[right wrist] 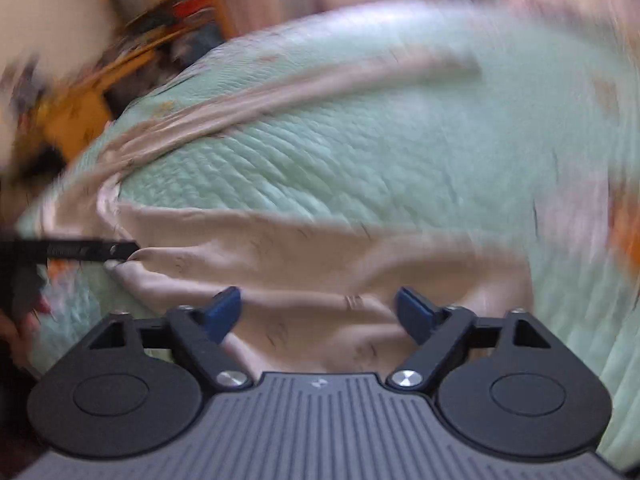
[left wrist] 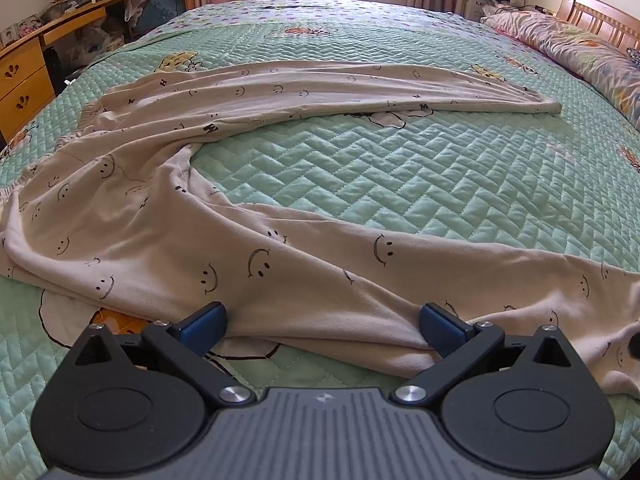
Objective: Fold clothes
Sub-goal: 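Smooth the spread garment on the quilt with the right gripper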
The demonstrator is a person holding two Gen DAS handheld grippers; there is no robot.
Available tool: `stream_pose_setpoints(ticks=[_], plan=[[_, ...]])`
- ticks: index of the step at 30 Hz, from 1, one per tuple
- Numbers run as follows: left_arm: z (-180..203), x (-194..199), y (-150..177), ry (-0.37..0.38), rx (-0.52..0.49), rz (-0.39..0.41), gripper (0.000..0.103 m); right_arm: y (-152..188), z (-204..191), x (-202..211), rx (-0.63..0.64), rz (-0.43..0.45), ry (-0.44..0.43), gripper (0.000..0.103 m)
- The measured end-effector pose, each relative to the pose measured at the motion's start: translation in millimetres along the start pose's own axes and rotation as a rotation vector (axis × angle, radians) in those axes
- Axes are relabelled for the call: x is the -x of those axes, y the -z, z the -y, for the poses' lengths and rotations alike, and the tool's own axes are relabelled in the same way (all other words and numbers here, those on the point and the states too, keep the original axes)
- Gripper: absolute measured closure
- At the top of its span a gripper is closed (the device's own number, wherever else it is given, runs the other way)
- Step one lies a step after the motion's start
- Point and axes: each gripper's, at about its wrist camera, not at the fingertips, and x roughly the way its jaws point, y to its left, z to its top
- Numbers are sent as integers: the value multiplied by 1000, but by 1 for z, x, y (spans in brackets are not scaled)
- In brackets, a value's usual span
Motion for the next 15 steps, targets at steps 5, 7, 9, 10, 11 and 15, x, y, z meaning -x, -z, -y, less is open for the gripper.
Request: stream_pose_setpoints(ticks=[5, 7, 9, 10, 11, 15], plan=[[-1, 0, 0, 9, -5, -1, 1, 4, 28, 27, -100, 40, -37, 28], [-2, -1, 0, 14, -3, 0, 1, 5, 29, 35, -145, 49, -38, 28], [-2, -1, 0, 17, -5, 2, 1, 5, 23, 43, -162, 64, -39, 27], [-2, -1, 0, 18, -5, 3, 1, 5, 19, 47, -157, 74, -43, 27], [-2, -1, 0, 20, -5, 3, 1, 3, 10, 48, -133, 79, -55, 27], [-3, -1, 0, 27, -3, 2, 1, -7, -15, 42, -96, 63, -139, 24]])
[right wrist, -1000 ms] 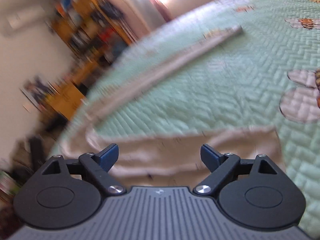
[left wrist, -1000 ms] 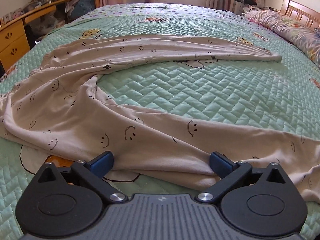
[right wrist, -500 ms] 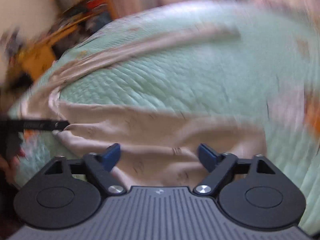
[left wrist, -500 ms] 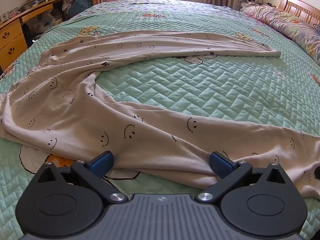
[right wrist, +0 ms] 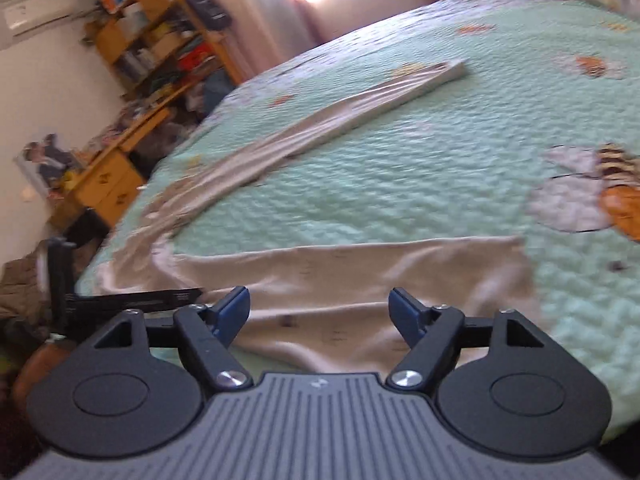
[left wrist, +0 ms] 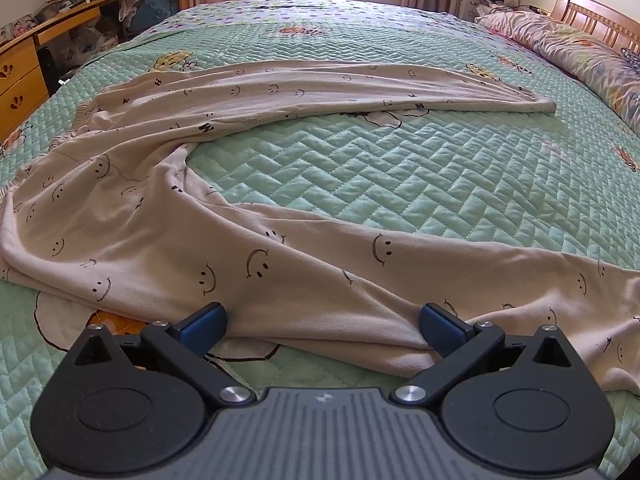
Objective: Fold clothes
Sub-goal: 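Smooth the spread garment on the quilt with the right gripper, then grasp the beige smiley pants' leg cuff with the right gripper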
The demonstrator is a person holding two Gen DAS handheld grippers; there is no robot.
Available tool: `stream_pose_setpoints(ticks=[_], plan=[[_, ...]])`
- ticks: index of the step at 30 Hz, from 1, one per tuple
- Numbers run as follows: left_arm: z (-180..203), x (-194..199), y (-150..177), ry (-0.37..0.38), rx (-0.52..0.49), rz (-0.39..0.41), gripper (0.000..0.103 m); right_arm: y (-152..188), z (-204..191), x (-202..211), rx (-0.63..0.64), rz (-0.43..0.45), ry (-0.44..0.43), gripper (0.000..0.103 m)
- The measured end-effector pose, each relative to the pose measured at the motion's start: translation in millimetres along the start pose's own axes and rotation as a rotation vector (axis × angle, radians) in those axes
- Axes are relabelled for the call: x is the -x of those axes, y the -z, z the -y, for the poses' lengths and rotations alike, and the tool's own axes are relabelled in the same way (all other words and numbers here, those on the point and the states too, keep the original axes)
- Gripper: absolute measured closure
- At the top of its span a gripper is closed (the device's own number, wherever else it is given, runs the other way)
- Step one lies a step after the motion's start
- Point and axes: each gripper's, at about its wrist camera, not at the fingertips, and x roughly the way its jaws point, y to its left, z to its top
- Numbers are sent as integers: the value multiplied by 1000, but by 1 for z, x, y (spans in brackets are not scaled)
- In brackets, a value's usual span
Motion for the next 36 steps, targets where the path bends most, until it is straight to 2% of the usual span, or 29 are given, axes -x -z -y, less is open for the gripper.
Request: stream_pose_setpoints(ticks=[2, 3, 6, 8, 10, 13, 17, 21, 25, 29, 32, 36], plan=[[-1, 0, 0, 5, 0, -1, 1, 0, -2, -8, -29, -27, -30, 23], [-1, 0, 0, 8, 0, -2, 1, 1, 1, -13, -37, -43, -18, 23], [-3, 0, -2, 17, 4, -10, 1, 9, 25, -26, -114, -115, 109, 24], [-4, 0, -4, 28, 3, -21, 1, 11, 46, -15, -216, -76, 39, 27], [-5, 1, -5, 38, 0, -27, 1, 8, 56, 0, -263, -57, 57, 26], [-10, 4, -3, 57, 36, -15, 1, 3, 74, 29, -334, 35, 37, 24], [-25, 12, 0, 107, 163, 4, 1, 2, 104, 61, -489, 138, -16, 21], [-42, 29, -5, 137, 281, 18, 2, 13, 130, 70, -608, 155, -40, 21], [-60, 51, -9, 120, 346, 64, 1, 29, 142, 67, -637, 136, -59, 21], [-82, 59, -9, 122, 441, 50, 1, 36, 145, 43, -620, 86, -141, 21], [-90, 62, -6, 96, 463, 35, 1, 38, 146, 33, -626, 95, -138, 19], [-98, 62, 1, 109, 489, 7, 1, 32, 147, 25, -627, 112, -165, 18]])
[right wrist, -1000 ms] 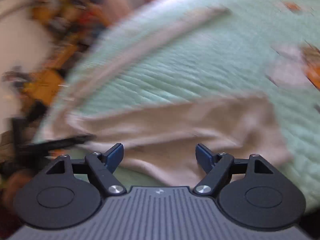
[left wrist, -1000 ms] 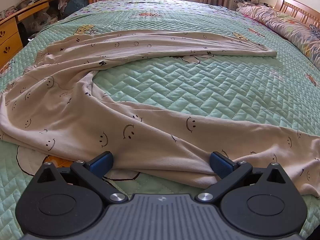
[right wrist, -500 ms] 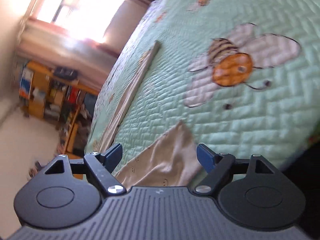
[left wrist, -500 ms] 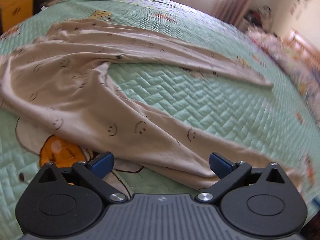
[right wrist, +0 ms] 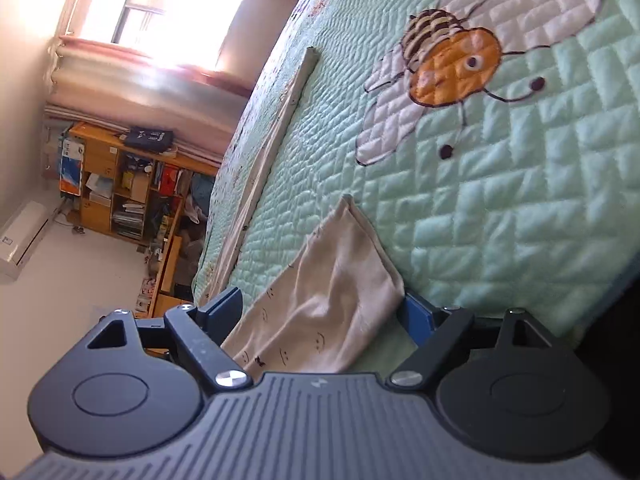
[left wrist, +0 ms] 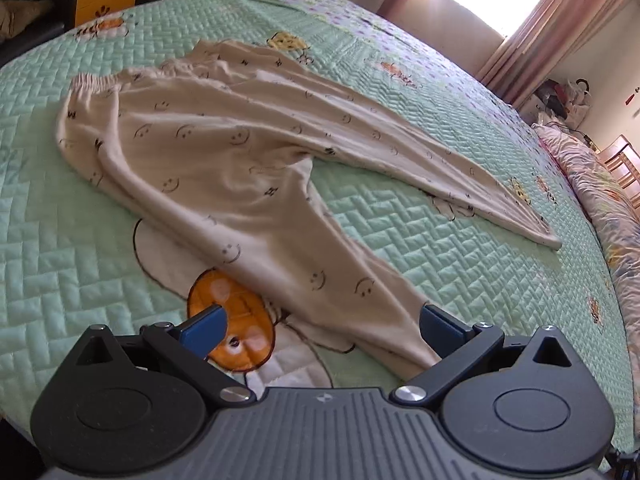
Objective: Fold clothes
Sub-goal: 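Grasp the beige smiley pants' leg cuff with the right gripper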
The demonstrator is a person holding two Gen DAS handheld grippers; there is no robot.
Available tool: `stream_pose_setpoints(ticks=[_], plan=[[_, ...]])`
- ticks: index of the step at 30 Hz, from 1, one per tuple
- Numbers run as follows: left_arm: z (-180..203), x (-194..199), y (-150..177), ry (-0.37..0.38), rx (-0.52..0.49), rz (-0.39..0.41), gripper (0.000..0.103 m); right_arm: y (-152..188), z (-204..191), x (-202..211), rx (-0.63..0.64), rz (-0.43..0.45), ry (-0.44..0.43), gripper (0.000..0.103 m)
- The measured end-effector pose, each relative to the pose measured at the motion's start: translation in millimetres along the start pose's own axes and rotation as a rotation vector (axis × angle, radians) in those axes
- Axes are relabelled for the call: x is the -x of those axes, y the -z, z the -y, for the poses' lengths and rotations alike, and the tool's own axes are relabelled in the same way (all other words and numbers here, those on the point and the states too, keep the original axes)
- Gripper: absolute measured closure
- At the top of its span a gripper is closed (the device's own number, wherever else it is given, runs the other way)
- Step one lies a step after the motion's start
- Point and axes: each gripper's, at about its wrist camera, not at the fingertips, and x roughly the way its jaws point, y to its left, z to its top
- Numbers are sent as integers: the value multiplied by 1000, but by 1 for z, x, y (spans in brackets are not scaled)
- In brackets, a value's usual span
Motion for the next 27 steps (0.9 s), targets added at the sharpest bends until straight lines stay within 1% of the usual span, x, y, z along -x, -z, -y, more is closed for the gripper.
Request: stream_pose_setpoints(ticks=[5, 6, 7, 8, 9, 10, 11, 13, 17, 22, 23, 26, 27], plan=[[-26, 6, -1, -2, 121, -16, 1, 2, -7, -15, 69, 5, -14, 21], [-31, 7, -1, 3, 141, -20, 1, 3, -9, -17, 88, 9, -2, 22], [-38, 8, -1, 13, 164, -24, 1, 5, -10, -18, 107, 13, 11, 27], [-45, 9, -1, 25, 194, -25, 1, 7, -12, -19, 127, 16, 24, 37], [-53, 11, -2, 45, 235, -24, 1, 9, -13, -21, 146, 20, 37, 42], [-61, 13, -2, 66, 277, -15, 1, 10, -13, -21, 157, 17, 54, 57], [-70, 15, -3, 88, 320, -5, 1, 11, -12, -22, 168, 13, 70, 77], [-85, 19, -5, 120, 394, 19, 1, 12, -7, -22, 164, 3, 94, 97], [-110, 34, -12, 128, 473, 104, 1, 11, -10, -19, 144, 11, 82, 97], [-150, 53, -24, 110, 578, 215, 1, -7, -29, -11, 51, 40, -90, 97], [-158, 55, -26, 119, 602, 229, 1, -13, -34, -9, 25, 52, -129, 97], [-177, 53, -37, 169, 644, 246, 1, -33, -49, -6, -44, 87, -224, 97], [-180, 50, -41, 170, 640, 242, 1, -40, -56, -6, -60, 95, -248, 97]])
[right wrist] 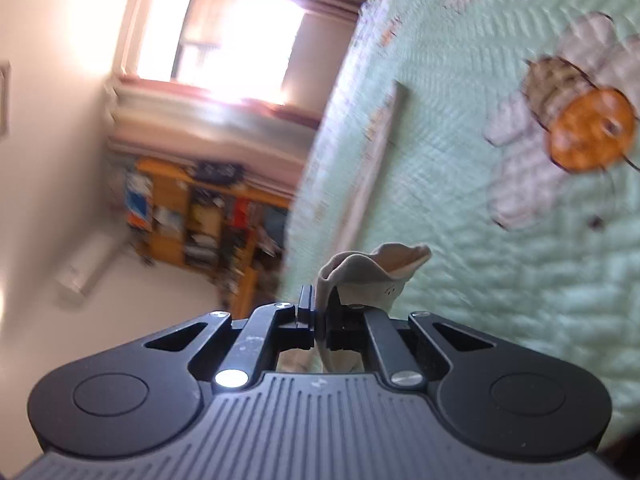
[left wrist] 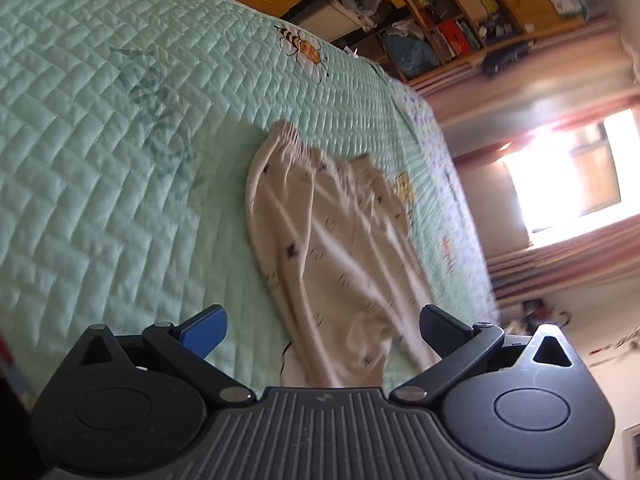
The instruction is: Fold clothes
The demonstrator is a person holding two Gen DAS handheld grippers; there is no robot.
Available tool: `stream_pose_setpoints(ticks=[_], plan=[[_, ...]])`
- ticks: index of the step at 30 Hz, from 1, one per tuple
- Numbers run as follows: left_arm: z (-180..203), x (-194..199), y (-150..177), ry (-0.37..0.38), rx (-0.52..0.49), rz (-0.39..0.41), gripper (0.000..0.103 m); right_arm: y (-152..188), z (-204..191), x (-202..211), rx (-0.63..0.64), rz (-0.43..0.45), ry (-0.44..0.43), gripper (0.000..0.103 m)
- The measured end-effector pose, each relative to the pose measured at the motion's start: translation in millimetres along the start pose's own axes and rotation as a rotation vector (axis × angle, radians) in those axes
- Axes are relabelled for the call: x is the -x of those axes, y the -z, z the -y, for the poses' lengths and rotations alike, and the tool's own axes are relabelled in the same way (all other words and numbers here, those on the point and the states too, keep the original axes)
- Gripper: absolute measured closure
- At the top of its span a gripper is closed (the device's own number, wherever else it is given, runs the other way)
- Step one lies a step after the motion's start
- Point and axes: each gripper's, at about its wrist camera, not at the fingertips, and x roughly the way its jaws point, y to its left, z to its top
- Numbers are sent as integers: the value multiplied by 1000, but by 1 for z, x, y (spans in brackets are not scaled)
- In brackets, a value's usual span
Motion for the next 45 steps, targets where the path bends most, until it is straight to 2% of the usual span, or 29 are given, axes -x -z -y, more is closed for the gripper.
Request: stream_pose_setpoints(ticks=[4, 6, 9, 12, 14, 17, 19, 25, 28, 31, 34, 36, 45], plan=[[3, -19, -12, -12, -27, -34, 1, -18, -33, -10, -45, 25, -87, 97], [4, -25, -11, 10, -34, -63, 1, -19, -57, -13, -32, 23, -140, 97], [5, -38, -4, 58, -49, -91, 1, -20, -84, -17, -3, 22, -167, 97], [5, -52, 4, 52, -41, -131, 1, -25, -94, -20, -10, 31, -162, 97], [3, -59, 13, 88, -24, -172, 1, -29, -99, -23, -18, 31, -155, 97], [-2, -63, 34, 188, 42, -194, 1, -33, -109, -30, -23, 18, -155, 97], [-4, -66, 51, 225, 72, -189, 1, -32, -123, -40, -18, 1, -168, 97], [6, -78, 80, 257, 29, -155, 1, -31, -170, -61, -17, -41, -217, 97], [2, -77, 92, 349, 61, -74, 1, -36, -200, -68, 3, -44, -249, 96], [0, -74, 106, 432, 35, -7, 1, -39, -232, -76, 38, -46, -280, 96], [5, -73, 119, 450, -40, 32, 1, -39, -261, -85, 76, -56, -298, 94], [8, -75, 122, 459, -54, 33, 1, -39, -278, -90, 101, -66, -306, 94], [1, -89, 131, 492, 7, 21, 2, -25, -309, -97, 167, -91, -318, 93]])
